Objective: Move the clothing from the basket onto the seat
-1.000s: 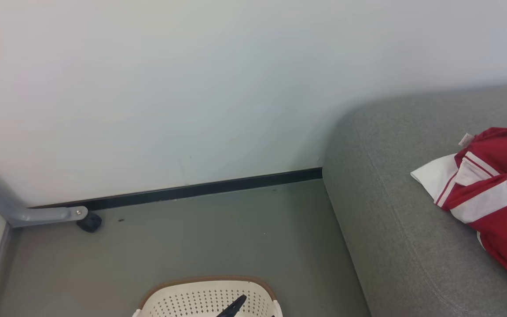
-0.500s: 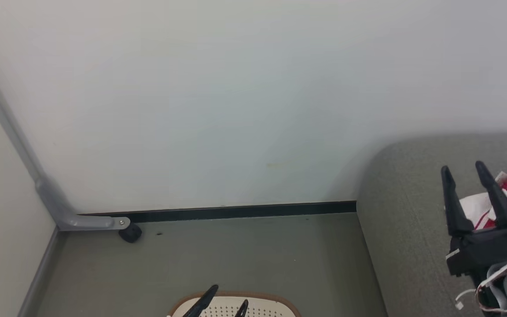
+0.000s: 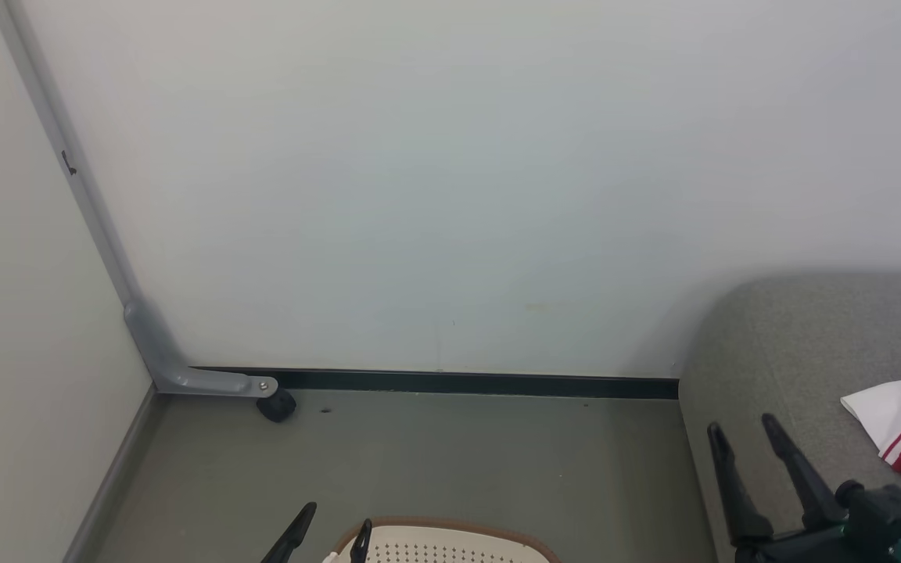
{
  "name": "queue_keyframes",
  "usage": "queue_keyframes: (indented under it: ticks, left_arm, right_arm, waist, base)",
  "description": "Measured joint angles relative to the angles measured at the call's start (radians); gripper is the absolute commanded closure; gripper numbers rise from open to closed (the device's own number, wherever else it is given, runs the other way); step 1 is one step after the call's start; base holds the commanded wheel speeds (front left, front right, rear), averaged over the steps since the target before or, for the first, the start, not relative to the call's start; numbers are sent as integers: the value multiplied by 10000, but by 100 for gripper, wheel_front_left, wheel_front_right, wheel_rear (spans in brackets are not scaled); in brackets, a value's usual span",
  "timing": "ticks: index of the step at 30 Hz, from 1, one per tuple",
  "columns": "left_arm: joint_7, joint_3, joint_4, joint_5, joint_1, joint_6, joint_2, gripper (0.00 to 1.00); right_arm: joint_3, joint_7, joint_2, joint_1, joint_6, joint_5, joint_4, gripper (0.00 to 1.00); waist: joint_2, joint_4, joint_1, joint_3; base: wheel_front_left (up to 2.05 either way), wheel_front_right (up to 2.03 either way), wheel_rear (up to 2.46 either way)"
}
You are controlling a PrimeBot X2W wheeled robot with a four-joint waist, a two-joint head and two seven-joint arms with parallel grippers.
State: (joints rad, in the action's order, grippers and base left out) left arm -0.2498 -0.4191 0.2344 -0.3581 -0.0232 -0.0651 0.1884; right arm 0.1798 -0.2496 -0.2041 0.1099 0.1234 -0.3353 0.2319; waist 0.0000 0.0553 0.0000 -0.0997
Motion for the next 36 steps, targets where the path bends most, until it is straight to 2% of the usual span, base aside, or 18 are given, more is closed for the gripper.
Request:
queue_keyframes:
  ticks: [4,11,20,27,36]
  left_arm:
    - [0,192,96,31,99,52,-10,0]
    - [0,600,410,31,126,173,-81,0]
    - [0,1308,1154,-19,536,564,-347,0]
    - [0,1432,1390,0,535,566,-531,0]
    - [0,1526,1496,107,533,548,-658,0]
  right_arm:
    - [104,0,79,-554,-33,100,-25,0]
    - [-15,2,420,-1200,-322,81,50,0]
    - [111,2,825,-1689,-545,73,464,0]
    - [48,2,890,-2087,-706,100,495,0]
    - [88,2,886,-2086,-708,280,495,0]
  waist:
    - [0,118,0,40]
    - [0,312,0,90]
    - [0,427,0,154]
    - [0,460,0,172]
    - [0,459,0,212]
  base:
    - [0,0,0]
    - [0,0,0]
    - [0,0,0]
    - [0,0,0]
    - [0,0,0]
